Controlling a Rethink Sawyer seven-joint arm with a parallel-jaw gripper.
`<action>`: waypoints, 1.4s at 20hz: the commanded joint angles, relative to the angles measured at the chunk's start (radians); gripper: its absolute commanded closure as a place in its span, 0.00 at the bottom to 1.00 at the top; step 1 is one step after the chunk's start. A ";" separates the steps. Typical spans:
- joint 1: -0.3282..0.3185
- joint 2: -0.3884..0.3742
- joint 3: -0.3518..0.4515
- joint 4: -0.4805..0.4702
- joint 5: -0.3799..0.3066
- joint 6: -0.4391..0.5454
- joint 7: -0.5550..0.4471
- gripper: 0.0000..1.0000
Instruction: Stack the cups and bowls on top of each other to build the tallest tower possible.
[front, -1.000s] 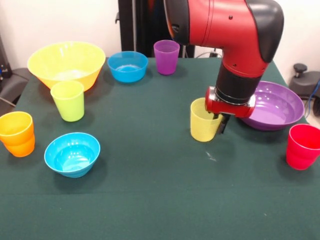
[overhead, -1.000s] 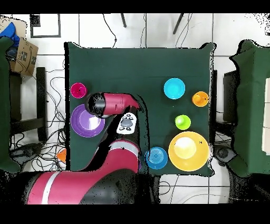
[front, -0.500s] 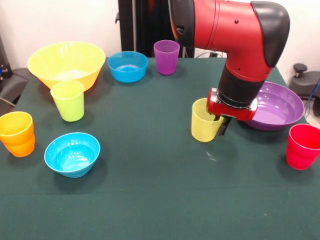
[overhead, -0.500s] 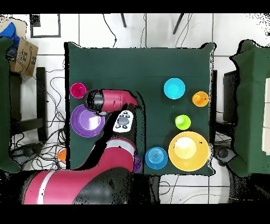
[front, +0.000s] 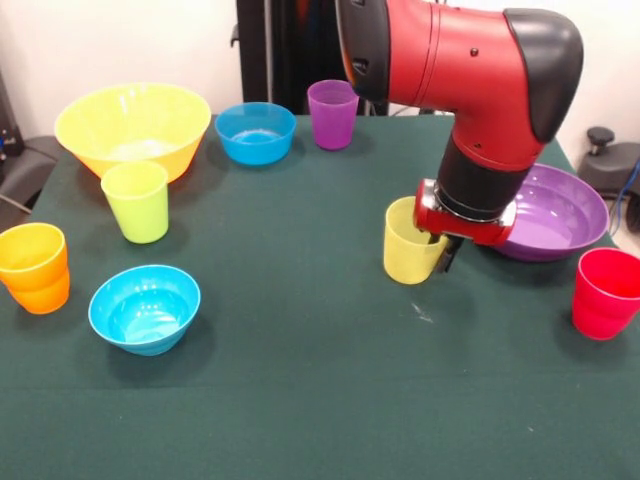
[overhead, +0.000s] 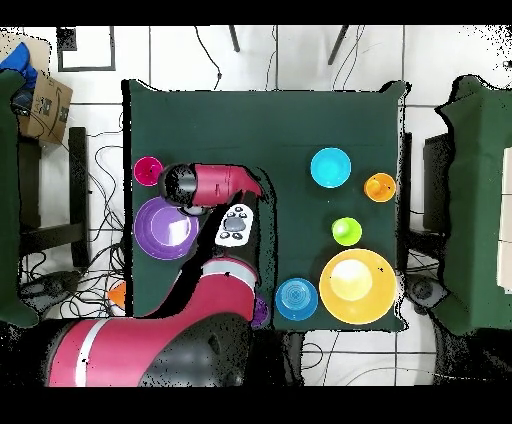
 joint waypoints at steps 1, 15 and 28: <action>-0.017 0.229 0.182 -0.156 0.018 -0.107 0.059 1.00; 0.049 0.251 0.163 -0.251 0.010 0.059 0.093 1.00; 0.112 0.198 0.114 -0.254 0.017 0.205 0.120 1.00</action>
